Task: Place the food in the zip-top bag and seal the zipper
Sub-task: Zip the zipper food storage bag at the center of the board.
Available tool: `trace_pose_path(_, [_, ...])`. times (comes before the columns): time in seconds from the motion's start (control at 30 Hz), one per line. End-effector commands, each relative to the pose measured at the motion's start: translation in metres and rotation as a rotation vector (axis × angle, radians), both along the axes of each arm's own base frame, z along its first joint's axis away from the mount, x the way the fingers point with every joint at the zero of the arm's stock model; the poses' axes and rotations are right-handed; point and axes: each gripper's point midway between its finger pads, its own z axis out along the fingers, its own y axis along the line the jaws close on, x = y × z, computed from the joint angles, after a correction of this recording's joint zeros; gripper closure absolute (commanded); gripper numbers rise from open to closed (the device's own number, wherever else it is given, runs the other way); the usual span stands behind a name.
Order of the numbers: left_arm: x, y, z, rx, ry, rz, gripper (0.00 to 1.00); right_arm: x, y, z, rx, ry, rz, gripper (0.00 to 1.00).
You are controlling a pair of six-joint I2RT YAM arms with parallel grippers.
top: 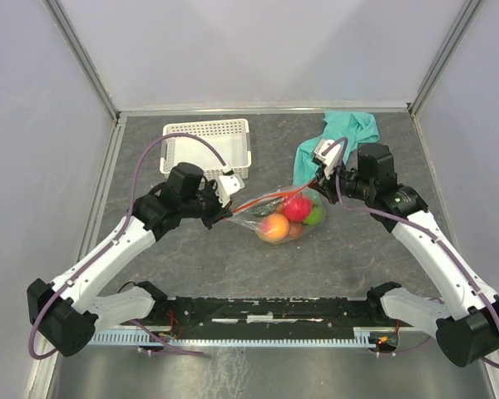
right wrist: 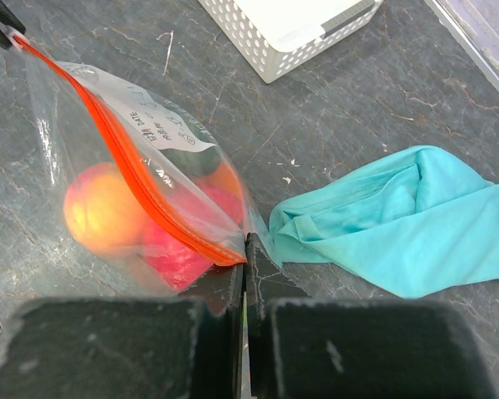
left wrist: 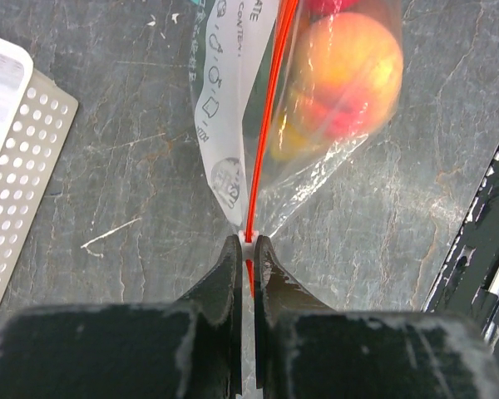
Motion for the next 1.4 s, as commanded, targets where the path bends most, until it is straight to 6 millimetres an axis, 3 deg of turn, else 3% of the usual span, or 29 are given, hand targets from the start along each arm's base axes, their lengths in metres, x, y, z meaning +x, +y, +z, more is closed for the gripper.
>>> trace_pose_path(0.0, [-0.002,0.016,-0.004,0.038,0.008,0.067,0.97,0.014,-0.010,0.027,0.033,-0.111,-0.072,0.98])
trace_pose_path(0.57, [-0.016,0.041,-0.013,0.102,0.042,0.139,0.97,0.018,-0.022,0.018,0.036,-0.101,-0.130,0.98])
trace_pose_path(0.77, [-0.019,0.043,-0.013,0.111,0.056,0.150,0.97,0.018,-0.014,0.014,0.053,-0.079,-0.093,0.98])
trace_pose_path(1.0, [-0.023,0.028,-0.009,0.066,0.141,0.124,0.97,0.010,0.003,-0.005,0.073,0.068,-0.003,0.98])
trace_pose_path(1.17, [-0.013,0.032,-0.006,0.079,0.147,0.206,0.97,0.025,0.009,-0.023,0.091,0.147,-0.057,0.98])
trace_pose_path(1.37, [0.015,0.055,-0.021,0.181,0.144,0.431,0.96,0.071,0.018,-0.044,0.092,0.188,-0.181,0.95])
